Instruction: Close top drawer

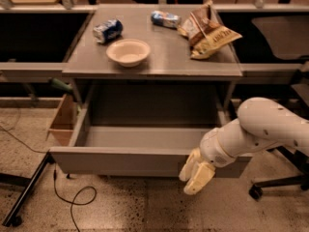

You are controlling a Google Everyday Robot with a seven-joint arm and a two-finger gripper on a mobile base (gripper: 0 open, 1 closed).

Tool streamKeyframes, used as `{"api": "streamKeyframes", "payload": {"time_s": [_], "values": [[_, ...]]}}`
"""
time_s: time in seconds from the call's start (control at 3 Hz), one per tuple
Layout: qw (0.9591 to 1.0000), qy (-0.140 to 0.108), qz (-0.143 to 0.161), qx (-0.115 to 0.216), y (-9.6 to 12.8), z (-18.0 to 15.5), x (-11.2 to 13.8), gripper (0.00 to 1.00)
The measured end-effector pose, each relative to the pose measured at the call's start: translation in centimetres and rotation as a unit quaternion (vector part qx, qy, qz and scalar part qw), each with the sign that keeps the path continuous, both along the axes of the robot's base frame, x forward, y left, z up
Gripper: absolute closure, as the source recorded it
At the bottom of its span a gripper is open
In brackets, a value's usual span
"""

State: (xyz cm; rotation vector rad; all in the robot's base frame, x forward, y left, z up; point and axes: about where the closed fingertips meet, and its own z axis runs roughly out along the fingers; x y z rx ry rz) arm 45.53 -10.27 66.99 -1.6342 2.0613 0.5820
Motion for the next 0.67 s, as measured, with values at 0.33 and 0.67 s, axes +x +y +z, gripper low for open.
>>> {"api": "streamKeyframes", "payload": {"time_s": [0.33,0.67], "values": [[1.0000,0.000,0.000,0.000,0.0,0.0,0.0,0.00],[0.9990,-0.036,0.021,0.017,2.7,1.1,6.1,0.00]]}}
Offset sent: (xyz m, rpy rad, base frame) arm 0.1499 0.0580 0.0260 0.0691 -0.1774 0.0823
